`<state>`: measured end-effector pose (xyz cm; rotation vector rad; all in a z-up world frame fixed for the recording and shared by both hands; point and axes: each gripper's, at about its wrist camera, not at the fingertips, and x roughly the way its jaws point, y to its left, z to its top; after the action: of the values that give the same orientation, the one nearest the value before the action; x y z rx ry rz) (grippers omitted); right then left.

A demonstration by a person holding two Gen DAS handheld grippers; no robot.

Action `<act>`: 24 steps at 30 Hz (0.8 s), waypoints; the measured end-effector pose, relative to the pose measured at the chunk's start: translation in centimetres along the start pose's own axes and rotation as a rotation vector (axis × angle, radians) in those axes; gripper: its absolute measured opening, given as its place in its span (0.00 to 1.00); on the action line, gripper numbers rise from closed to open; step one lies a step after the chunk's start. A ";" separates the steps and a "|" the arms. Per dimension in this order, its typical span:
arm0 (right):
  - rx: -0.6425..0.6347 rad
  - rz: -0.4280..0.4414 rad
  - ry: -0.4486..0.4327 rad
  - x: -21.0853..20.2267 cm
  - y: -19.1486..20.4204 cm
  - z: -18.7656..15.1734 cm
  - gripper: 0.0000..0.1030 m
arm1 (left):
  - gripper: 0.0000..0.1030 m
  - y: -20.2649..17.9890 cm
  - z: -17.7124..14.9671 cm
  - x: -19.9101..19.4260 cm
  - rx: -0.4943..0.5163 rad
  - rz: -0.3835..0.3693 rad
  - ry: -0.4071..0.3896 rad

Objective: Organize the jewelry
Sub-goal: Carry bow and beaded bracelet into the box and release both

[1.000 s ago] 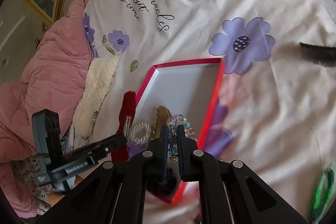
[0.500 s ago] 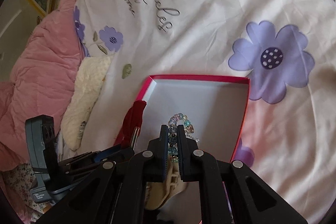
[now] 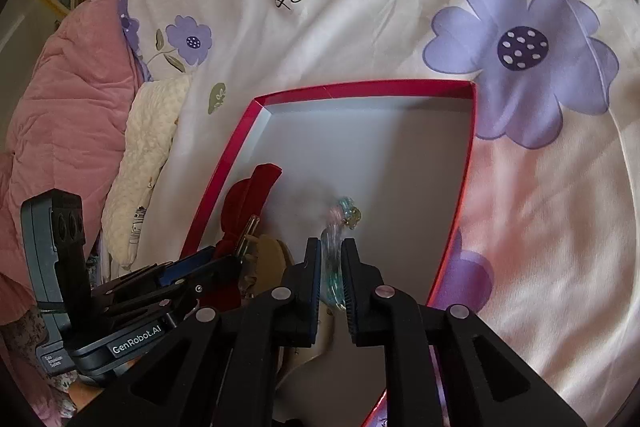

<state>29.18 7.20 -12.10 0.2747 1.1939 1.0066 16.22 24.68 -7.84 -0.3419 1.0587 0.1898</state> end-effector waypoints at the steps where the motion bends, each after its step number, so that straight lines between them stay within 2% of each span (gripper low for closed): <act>1: 0.007 0.002 -0.001 -0.1 -0.2 0.0 0.13 | 0.32 -0.1 0.0 0.0 -0.001 0.001 0.001; 5: 0.014 0.001 -0.004 -0.2 -0.3 0.0 0.13 | 0.36 0.0 0.1 0.0 -0.005 0.001 0.003; 9: 0.019 0.011 -0.010 -0.6 -0.2 0.0 0.14 | 0.49 0.0 -0.1 -0.5 -0.006 0.004 -0.005; 12: 0.021 0.013 -0.016 -0.9 -0.2 -0.1 0.15 | 0.52 0.0 -0.2 -0.8 -0.008 0.008 -0.011; 14: 0.026 0.011 -0.020 -1.1 -0.3 -0.2 0.19 | 0.53 0.1 -0.3 -1.1 -0.014 0.006 -0.013; 21: 0.038 0.013 -0.031 -1.6 -0.3 -0.3 0.21 | 0.65 0.1 -0.5 -2.4 -0.031 -0.001 -0.028; 24: 0.042 0.017 -0.049 -2.6 -0.2 -0.5 0.28 | 0.66 -0.1 -0.7 -3.3 -0.032 -0.008 -0.047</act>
<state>28.82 4.88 -10.77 0.3411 1.1706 0.9849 14.14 24.38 -5.23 -0.3692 1.0089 0.2068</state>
